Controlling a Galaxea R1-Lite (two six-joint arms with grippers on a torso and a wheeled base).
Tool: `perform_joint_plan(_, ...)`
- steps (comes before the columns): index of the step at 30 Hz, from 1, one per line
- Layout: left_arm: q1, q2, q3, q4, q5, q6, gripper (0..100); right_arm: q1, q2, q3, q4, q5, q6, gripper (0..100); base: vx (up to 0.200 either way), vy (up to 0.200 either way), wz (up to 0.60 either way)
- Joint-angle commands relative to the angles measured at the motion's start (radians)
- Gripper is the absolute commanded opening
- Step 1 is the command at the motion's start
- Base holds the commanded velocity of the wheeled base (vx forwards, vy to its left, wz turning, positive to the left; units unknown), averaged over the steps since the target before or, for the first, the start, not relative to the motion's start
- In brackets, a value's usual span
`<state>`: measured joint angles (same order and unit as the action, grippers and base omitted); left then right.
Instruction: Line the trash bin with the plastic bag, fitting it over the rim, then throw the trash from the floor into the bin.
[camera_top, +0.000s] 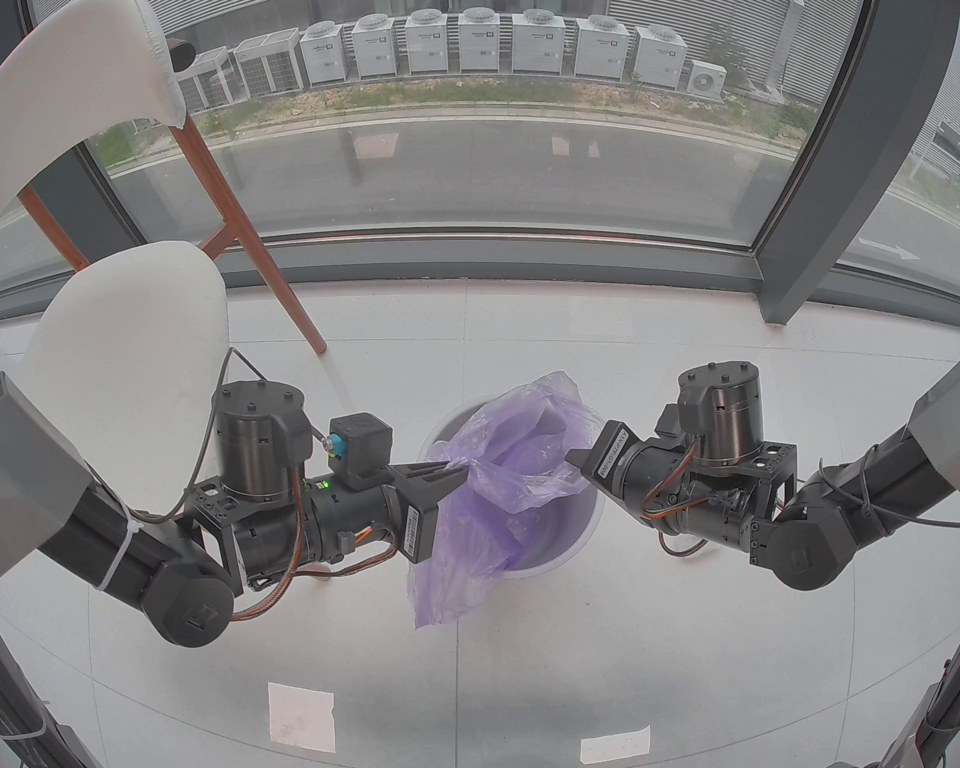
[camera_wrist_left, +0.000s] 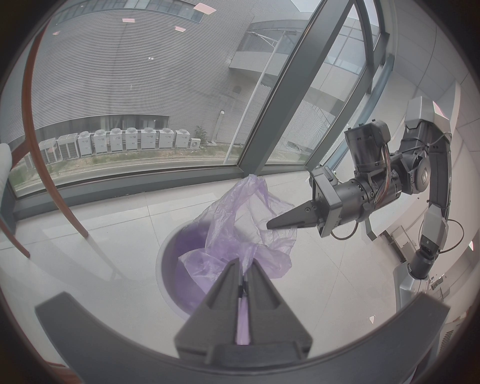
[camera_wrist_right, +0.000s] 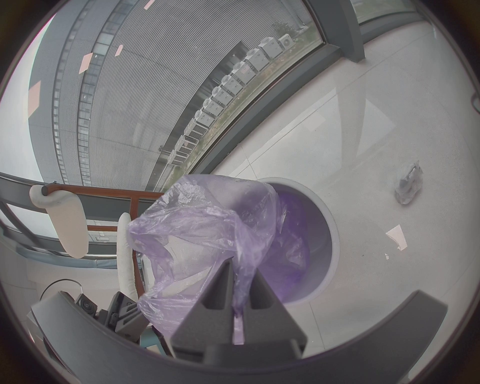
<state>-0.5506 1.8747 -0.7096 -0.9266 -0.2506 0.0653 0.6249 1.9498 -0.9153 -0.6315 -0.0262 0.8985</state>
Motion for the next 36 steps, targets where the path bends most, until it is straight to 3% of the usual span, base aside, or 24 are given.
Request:
perform_joint_plan(1,-0.003,0.023,-0.004,-0.001,0.001,-0.007,100,-0.002,-0.009,0.004,-0.002,-0.006,-0.007,0,0.0,0.0,0.0)
perform_joint_plan(7,0.011,0.018,-0.045,-0.028,0.007,-0.099,100,-0.002,-0.032,0.016,-0.002,-0.012,-0.02,0,0.0,0.0,0.0)
perform_joint_plan(9,0.041,-0.003,-0.091,-0.028,-0.001,-0.225,100,-0.005,-0.057,0.064,-0.004,-0.012,-0.081,0,0.0,0.0,0.0)
perform_joint_plan(11,0.067,-0.008,-0.105,-0.024,-0.001,-0.259,100,-0.007,-0.06,0.085,-0.007,-0.012,-0.122,0,0.0,0.0,0.0)
perform_joint_plan(31,0.219,0.107,-0.136,-0.028,-0.012,-0.211,100,-0.028,-0.071,0.154,-0.128,-0.009,-0.151,0,0.0,0.0,0.0)
perform_joint_plan(33,0.247,0.113,-0.116,-0.031,-0.062,-0.174,100,-0.037,-0.071,0.154,-0.128,-0.009,-0.151,0,0.0,0.0,0.0)
perform_joint_plan(36,0.29,0.109,-0.062,-0.075,-0.214,-0.117,100,-0.056,-0.068,0.15,-0.128,-0.008,-0.151,0,0.0,0.0,0.0)
